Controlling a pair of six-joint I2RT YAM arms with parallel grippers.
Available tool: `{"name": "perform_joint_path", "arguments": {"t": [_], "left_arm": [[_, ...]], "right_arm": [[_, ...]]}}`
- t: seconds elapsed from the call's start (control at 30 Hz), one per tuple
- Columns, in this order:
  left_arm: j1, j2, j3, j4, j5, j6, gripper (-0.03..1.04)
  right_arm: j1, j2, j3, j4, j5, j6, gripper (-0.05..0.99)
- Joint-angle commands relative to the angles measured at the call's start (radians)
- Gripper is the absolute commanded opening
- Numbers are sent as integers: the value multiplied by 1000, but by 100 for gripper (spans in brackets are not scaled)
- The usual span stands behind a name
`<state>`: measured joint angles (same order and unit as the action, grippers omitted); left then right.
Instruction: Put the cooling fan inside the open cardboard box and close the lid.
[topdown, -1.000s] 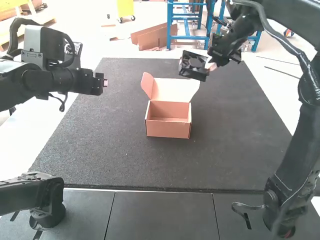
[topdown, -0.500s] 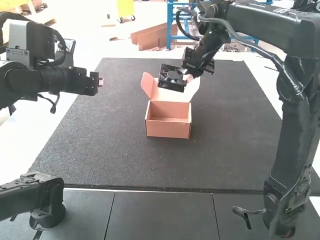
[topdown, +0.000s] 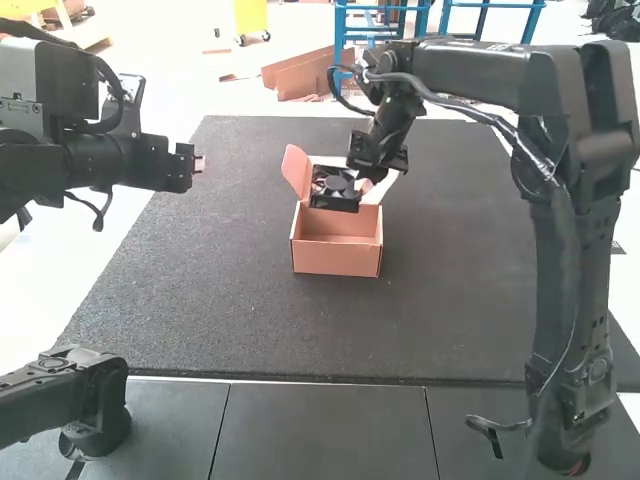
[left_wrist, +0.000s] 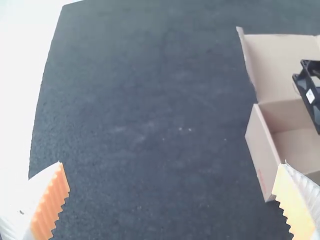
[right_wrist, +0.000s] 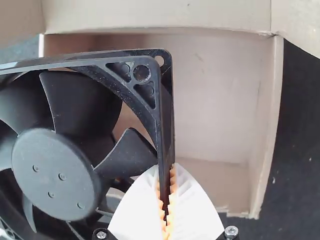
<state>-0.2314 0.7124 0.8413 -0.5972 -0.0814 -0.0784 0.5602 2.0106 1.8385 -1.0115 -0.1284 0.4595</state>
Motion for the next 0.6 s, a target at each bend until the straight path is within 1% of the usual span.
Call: {"name": "perform_joint_path", "arguments": {"t": [0.0,0.17,0.23,0.5,0.53,0.57], "left_arm": [[0,-10,39,10,8,8,96],[0,-8,44,8,6,6,96],[0,-10,45,8,6,6,96],[1,-7,48,16,6,6,96],[1,-5,50,19,6,6,96],[1,-5,50,23,6,6,96]], "right_arm": [[9,17,15,5,19,-10,0],[4,66,16,4,30,-27,0],[4,82,16,2,46,-35,0],[4,129,-1,7,53,-64,0],[4,135,1,7,44,-65,1],[3,140,4,8,35,-65,7]]}}
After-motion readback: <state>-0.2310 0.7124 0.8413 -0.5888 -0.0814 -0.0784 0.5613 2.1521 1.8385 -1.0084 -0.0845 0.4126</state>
